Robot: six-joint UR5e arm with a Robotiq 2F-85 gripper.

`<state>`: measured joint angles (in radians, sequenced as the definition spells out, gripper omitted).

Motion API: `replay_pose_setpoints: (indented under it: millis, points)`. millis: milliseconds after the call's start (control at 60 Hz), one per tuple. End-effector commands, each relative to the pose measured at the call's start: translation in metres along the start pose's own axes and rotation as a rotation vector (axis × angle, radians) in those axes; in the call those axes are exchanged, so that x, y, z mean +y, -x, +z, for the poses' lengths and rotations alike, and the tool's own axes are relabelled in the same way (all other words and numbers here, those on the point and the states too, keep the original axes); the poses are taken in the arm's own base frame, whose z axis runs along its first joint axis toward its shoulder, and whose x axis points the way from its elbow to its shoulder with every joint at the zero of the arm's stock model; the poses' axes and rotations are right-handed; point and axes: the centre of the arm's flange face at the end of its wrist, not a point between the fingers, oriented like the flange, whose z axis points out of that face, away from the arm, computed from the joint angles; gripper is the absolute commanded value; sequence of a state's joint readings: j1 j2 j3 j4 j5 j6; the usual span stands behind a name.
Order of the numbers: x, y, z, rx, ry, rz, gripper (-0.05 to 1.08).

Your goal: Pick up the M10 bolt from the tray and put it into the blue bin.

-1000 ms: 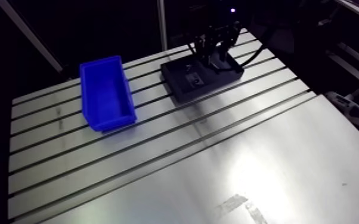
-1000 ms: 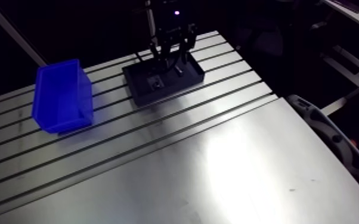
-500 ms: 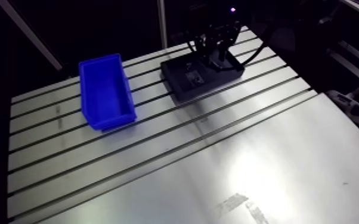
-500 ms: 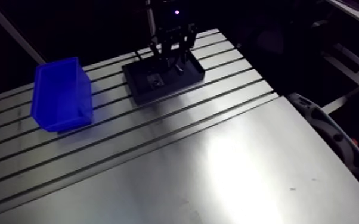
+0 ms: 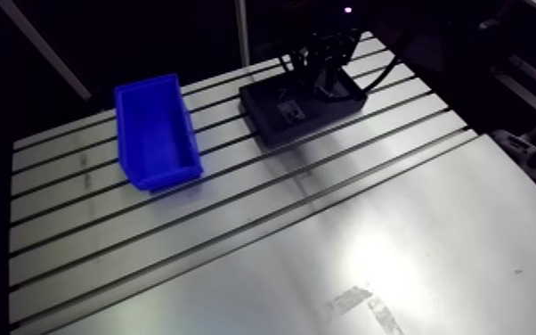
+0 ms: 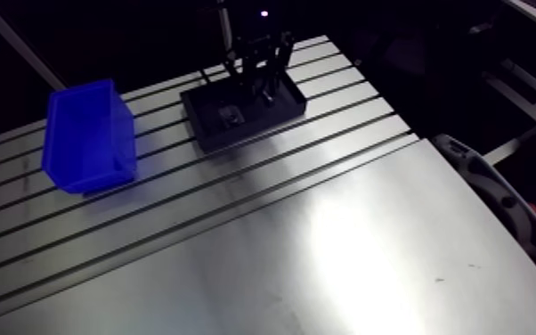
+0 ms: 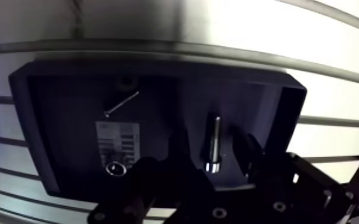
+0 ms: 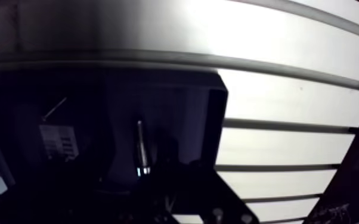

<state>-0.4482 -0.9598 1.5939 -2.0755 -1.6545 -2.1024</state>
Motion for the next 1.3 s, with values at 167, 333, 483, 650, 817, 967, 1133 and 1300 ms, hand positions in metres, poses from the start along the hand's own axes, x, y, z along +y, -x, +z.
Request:
replay_pose_setpoints:
  millis: [167,333,483,650,817,967,1133,1300]
  points:
    - [0.0011,-0.0004,0.0018,0.000,-0.001,0.001,0.58]
    - [0.0009,0.0000,0.0014,0.000,0.000,0.001,0.60]
    - [0.0015,0.0007,0.0021,-0.001,-0.001,0.003,0.63]
    - [0.0015,0.0007,0.0021,-0.001,-0.001,0.003,0.66]
    - [0.0015,0.0009,0.0011,0.000,-0.001,0.003,0.69]
    - [0.0013,0.0012,0.0018,-0.001,-0.001,0.003,0.72]
    - [0.0007,0.0006,0.0011,0.000,0.000,0.002,0.74]
    - [0.0015,0.0012,-0.0008,0.002,0.001,0.003,0.77]
